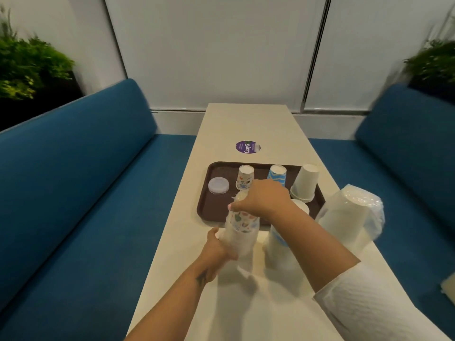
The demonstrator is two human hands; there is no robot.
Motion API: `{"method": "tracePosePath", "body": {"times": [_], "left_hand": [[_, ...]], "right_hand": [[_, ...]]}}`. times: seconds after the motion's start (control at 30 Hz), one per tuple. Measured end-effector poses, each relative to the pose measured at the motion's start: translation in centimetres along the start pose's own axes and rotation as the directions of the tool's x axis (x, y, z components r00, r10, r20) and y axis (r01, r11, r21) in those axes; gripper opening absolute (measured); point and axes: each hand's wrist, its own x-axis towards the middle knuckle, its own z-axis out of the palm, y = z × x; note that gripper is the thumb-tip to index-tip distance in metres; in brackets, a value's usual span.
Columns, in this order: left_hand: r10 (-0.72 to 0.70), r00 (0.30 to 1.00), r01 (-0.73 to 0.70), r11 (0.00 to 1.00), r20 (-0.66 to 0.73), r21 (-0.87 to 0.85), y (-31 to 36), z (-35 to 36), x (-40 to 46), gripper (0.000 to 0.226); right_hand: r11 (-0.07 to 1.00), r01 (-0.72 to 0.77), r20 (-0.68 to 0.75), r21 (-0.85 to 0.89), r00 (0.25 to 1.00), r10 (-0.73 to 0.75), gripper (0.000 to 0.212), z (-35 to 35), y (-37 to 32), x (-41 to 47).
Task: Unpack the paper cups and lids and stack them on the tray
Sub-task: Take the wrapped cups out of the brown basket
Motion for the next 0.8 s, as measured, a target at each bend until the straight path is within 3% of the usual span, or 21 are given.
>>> {"method": "tracePosePath", "body": {"times": [0.1, 0.23, 0.3, 0.4, 0.5, 0.67, 0.8], "left_hand": [[0.088, 0.996, -0.077, 0.969, -0.035, 0.236, -0.6, 1.4, 0.7, 0.115], [0.197, 0.968, -0.11, 0.889, -0.154, 0.445, -0.8, 2.0, 1.6, 0.094], [0.235, 0.956, -0.092, 0.81, -0.178, 0.579, -0.7, 1.7, 1.8, 0.087], [0.228, 0.96, -0.011, 0.615, -0.164, 0.788, -0.3, 1.2, 1.7, 0.089], [0.144, 0.974, 0.069, 0.553, -0.177, 0.831, 0.2, 1.1, 1.6, 0.096], [0.129, 0.98, 0.064, 0.526, -0.155, 0.848, -0.1, 0.8, 1.1, 0.1], [0.072, 0.988, 0.078, 0.532, -0.137, 0.843, -0.1, -0.1, 0.3, 0.122]], "right_hand": [[0.997, -0.002, 0.021, -0.073, 1.0, 0.004, 0.059, 0.4, 0.3, 0.3], [0.996, 0.007, 0.01, -0.084, 1.0, -0.006, 0.057, 0.7, 0.6, 0.6], [0.995, 0.029, 0.017, -0.096, 0.999, -0.027, 0.059, 0.8, 0.5, 0.7], [0.993, 0.048, 0.015, -0.107, 0.999, -0.047, 0.063, 1.3, -0.2, 0.7], [0.99, 0.056, 0.018, -0.132, 0.998, -0.054, 0.066, 1.4, -1.0, 0.5], [0.978, 0.082, 0.041, -0.191, 0.996, -0.075, 0.079, 1.2, -0.8, 0.6], [0.985, 0.136, -0.106, -0.108, 0.983, -0.147, 0.088, 1.0, -1.1, 0.7]]}}
